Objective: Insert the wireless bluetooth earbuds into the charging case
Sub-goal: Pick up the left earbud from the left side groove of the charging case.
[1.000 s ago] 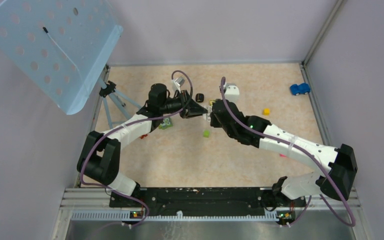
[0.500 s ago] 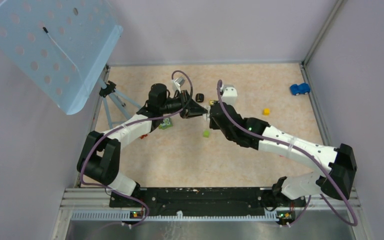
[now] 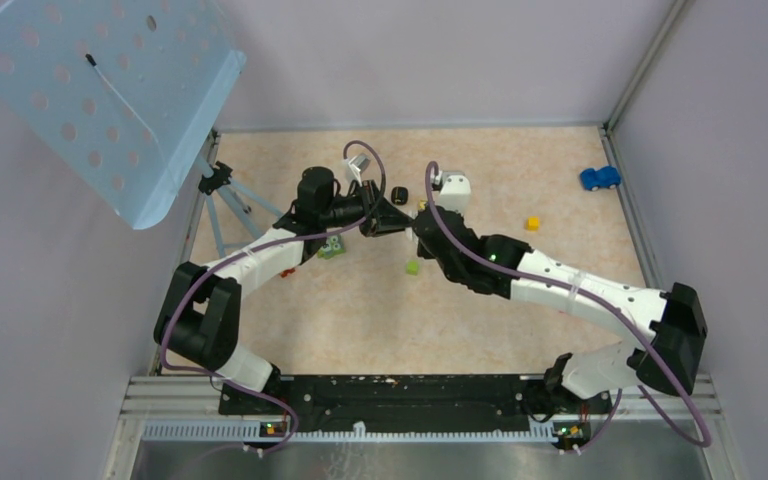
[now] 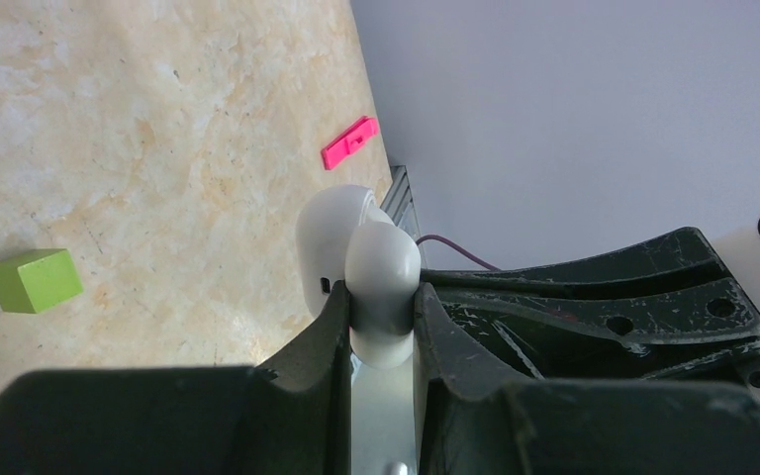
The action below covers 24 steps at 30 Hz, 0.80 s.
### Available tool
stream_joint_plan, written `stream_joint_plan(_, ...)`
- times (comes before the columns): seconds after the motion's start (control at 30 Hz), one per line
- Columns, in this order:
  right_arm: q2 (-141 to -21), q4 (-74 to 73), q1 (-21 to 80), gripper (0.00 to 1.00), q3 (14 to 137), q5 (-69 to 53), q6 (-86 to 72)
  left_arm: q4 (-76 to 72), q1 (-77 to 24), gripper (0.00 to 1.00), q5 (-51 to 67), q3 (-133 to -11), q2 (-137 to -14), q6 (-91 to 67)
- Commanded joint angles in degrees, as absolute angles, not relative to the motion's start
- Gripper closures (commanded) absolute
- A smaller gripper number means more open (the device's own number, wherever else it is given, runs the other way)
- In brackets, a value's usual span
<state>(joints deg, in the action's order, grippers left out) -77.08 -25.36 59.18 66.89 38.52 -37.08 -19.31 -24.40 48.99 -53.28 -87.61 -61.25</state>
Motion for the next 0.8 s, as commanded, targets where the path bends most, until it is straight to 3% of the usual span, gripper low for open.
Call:
stream_joint_plan(0.0,-77.8,-26.2,60.0,1.0,69.7,40.9,-36.9,-20.8,-24.5,1.0,49.4,-55.9,-85.0,-59.9)
stream_joint_plan(0.3,-76.8,-25.0,60.2,0.99,68.9,40.5,-36.5,-20.9,-24.5,1.0,49.6,-55.8,-85.1,-59.9)
stream_joint_plan(0.47,-74.7,-22.7,60.2,0.76,67.5,39.1,-35.7,-21.1,-24.5,1.0,49.6,-55.5,-85.2,-59.9)
stream_joint_plan(0.77,-72.2,-20.8,59.3,0.72,66.1,35.7,-36.5,-21.1,-24.5,1.0,49.7,-55.4,-84.9,-59.9)
